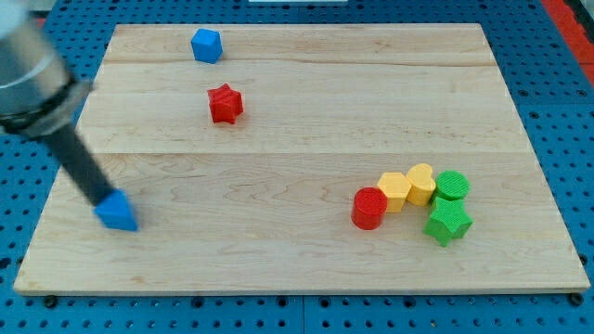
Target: Move the blue triangle into the red circle
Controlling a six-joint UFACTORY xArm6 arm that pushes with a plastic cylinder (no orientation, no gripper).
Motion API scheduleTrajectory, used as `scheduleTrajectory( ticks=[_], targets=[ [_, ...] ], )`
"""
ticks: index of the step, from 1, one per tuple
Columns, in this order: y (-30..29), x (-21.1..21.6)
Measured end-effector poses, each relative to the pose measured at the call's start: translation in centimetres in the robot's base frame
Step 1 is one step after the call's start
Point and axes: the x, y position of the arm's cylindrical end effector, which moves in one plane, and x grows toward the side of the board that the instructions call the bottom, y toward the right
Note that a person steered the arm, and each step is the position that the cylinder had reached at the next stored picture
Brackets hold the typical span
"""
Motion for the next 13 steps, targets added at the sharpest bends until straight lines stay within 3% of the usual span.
scheduleTrajectory(
  ticks=[1,2,3,4,5,6,8,9,10,13],
  targets=[
    [4.1,0.9],
    [-4.0,1.6],
    [-8.6,2.8],
    [-4.5,5.1],
    [3.1,3.3],
    [7.5,4.3],
    [3.3,7.2],
    [7.1,7.0],
    [14.4,6.6],
    [23.4,3.7]
  ],
)
